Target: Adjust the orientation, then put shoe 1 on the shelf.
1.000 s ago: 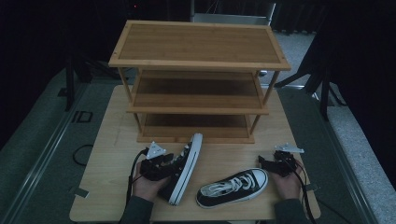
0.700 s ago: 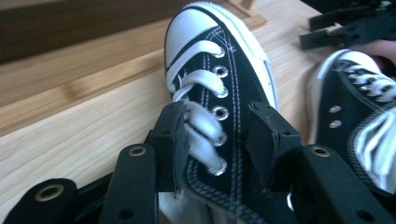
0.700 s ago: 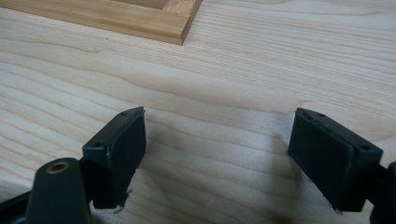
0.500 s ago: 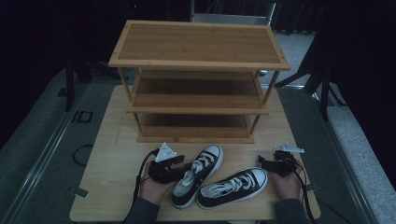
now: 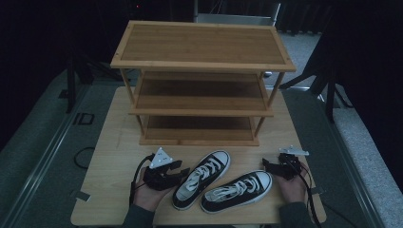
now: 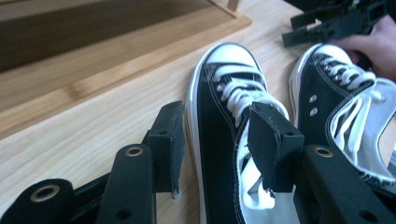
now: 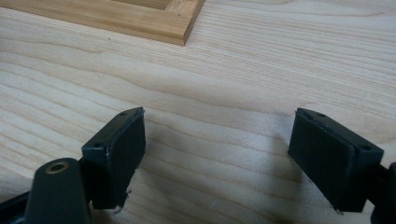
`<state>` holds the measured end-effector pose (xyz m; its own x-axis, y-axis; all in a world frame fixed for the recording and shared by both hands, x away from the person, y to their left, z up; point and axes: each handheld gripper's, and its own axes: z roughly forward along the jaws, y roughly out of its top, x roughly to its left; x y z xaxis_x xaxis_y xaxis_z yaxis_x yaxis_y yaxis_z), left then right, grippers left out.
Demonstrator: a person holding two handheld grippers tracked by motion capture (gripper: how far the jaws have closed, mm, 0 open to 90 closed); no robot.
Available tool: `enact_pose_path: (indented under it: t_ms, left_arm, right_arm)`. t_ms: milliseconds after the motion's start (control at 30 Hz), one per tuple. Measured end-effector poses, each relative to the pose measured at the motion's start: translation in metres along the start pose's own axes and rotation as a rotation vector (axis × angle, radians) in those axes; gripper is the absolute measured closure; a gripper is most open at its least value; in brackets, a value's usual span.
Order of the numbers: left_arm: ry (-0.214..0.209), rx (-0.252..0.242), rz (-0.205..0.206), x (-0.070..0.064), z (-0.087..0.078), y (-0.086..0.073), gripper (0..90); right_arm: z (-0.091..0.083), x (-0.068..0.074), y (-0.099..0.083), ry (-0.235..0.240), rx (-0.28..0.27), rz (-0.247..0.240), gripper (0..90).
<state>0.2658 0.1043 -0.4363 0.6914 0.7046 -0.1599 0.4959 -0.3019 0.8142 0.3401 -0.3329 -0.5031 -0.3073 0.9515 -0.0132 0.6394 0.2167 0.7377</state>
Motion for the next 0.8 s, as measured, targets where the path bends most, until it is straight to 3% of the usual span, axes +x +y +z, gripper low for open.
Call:
enact_pose_path:
  t_ms: [533, 800]
  left_arm:
    - [-0.036, 0.04, 0.034, -0.003, 0.014, -0.005, 55.2]
    - [-0.023, 0.092, 0.05, -0.006, 0.025, -0.009, 59.5]
  right_arm:
    - [0.0, 0.0, 0.0, 0.0, 0.0, 0.0, 18.5]
    - [0.0, 0.0, 0.0, 0.0, 0.0, 0.0, 18.5]
